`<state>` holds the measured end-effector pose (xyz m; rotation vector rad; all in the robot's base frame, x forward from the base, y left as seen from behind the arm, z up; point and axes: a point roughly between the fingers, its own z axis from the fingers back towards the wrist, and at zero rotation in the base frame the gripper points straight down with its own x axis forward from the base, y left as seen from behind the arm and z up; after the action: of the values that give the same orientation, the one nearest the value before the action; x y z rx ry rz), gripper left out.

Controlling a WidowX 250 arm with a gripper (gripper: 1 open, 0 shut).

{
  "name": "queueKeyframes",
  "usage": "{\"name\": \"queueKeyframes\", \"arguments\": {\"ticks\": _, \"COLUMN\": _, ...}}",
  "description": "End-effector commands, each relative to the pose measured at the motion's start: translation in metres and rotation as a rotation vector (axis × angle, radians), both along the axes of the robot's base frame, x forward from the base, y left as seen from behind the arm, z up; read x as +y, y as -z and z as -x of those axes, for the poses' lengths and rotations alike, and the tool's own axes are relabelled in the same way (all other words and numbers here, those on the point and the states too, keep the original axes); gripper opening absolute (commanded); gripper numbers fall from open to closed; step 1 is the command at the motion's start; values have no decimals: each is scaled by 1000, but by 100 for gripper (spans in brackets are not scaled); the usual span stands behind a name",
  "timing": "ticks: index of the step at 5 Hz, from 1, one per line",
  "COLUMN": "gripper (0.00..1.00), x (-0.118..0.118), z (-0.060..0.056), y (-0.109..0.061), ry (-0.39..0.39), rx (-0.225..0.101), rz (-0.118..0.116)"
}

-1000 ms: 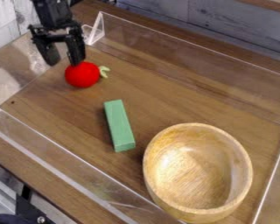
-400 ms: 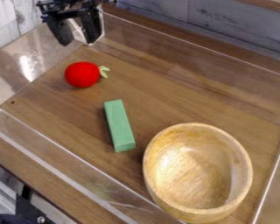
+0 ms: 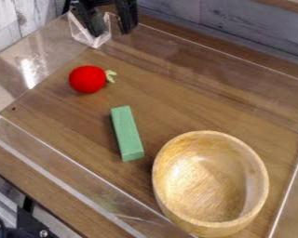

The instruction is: Move the red object to the left side of the table

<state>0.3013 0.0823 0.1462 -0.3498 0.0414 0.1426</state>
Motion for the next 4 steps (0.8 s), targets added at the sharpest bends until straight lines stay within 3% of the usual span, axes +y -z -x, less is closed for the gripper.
{"name": "queueKeyframes", "arguments": {"ticks": 1, "gripper": 100, "x": -4, "z": -3, "y": -30, "ry": 49, "rx": -81, "rz": -38}}
{"name": "queueKeyframes", "arguments": {"ticks": 2, "gripper": 100, "x": 5, "z": -2, "y": -29, "ry": 56, "rx": -66, "rz": -40}}
{"name": "queueKeyframes", "arguments": {"ticks": 4, "gripper": 100, "x": 25, "z": 2, "y": -3, "ry": -27, "rx": -34, "rz": -46}}
